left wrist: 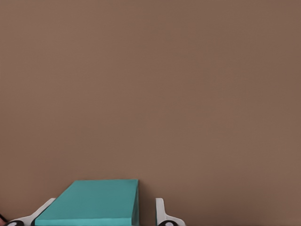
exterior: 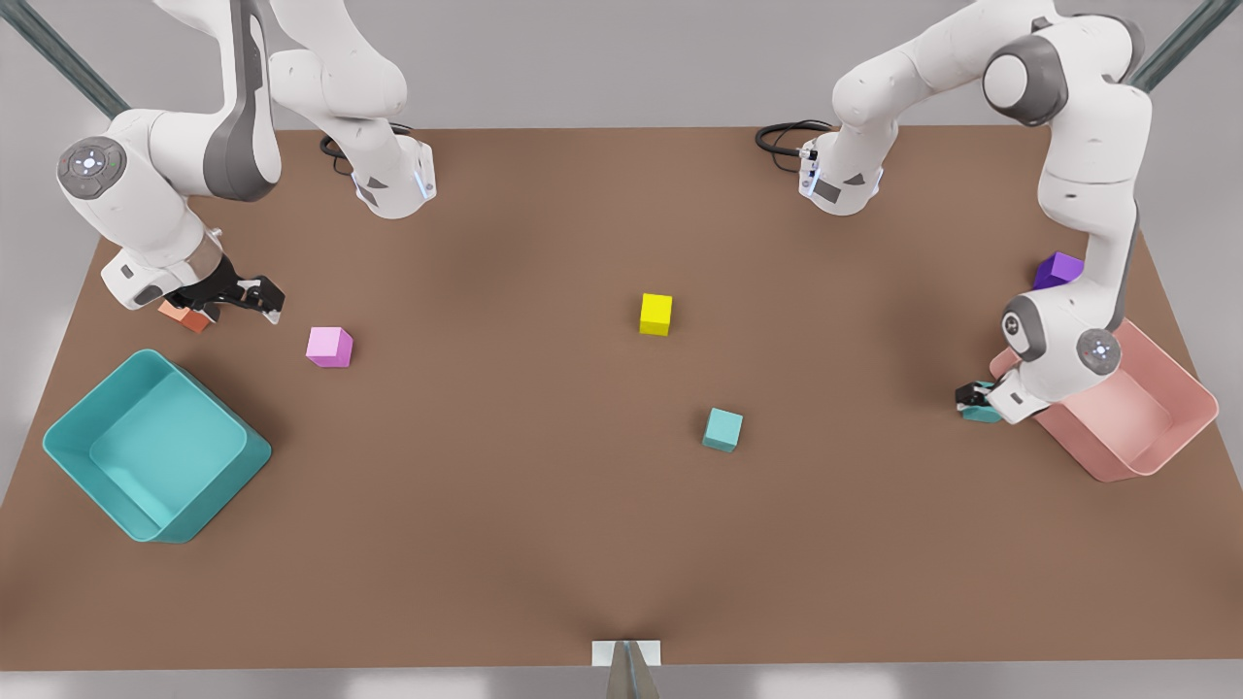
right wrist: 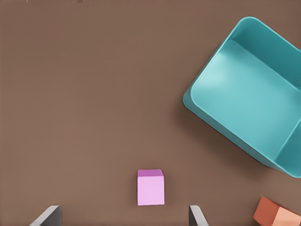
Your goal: Stack the two blue cubes on top of each other
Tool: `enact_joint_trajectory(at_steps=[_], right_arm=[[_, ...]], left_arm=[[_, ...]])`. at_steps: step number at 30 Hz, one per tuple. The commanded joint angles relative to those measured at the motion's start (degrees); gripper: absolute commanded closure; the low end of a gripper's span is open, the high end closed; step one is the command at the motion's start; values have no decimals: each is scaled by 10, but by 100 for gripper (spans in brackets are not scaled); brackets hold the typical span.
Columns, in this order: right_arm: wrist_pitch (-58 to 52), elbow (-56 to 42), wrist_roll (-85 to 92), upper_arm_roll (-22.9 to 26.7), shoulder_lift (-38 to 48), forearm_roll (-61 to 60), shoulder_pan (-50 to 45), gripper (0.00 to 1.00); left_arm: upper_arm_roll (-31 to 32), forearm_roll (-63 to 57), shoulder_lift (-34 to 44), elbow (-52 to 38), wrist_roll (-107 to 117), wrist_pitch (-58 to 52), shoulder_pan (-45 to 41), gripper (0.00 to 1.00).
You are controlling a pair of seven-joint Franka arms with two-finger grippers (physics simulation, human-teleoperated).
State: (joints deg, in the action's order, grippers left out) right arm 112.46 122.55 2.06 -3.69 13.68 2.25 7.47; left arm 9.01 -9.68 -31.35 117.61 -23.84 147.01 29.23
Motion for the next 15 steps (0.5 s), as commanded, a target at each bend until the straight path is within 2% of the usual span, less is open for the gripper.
enact_joint_trajectory(at_steps=[1,3,4,5,7,11,13,15], right_arm=[[1,0,-22,0,0,-1,1,0],[1,0,-22,0,0,-1,1,0],[1,0,-22,0,0,-1,0,0],[1,0,-22,0,0,-1,0,0],[1,0,-22,0,0,-1,0,0],[1,-1,-22,0,0,-1,1,0],[1,-1,-22,0,0,-1,0,0],[1,-1,-22,0,0,-1,1,0]], left_arm=[[0,-1,-2,1,8,20,0,0],[0,-1,-2,1,8,20,0,3],[0,-1,1,1,8,18,0,22],[0,-1,5,1,8,15,0,34],[0,-1,9,1,8,13,-1,44],[4,-2,53,-3,64,-52,-29,44],[6,-2,77,-7,136,-101,-73,44],[7,-2,77,-11,193,-103,-116,44]])
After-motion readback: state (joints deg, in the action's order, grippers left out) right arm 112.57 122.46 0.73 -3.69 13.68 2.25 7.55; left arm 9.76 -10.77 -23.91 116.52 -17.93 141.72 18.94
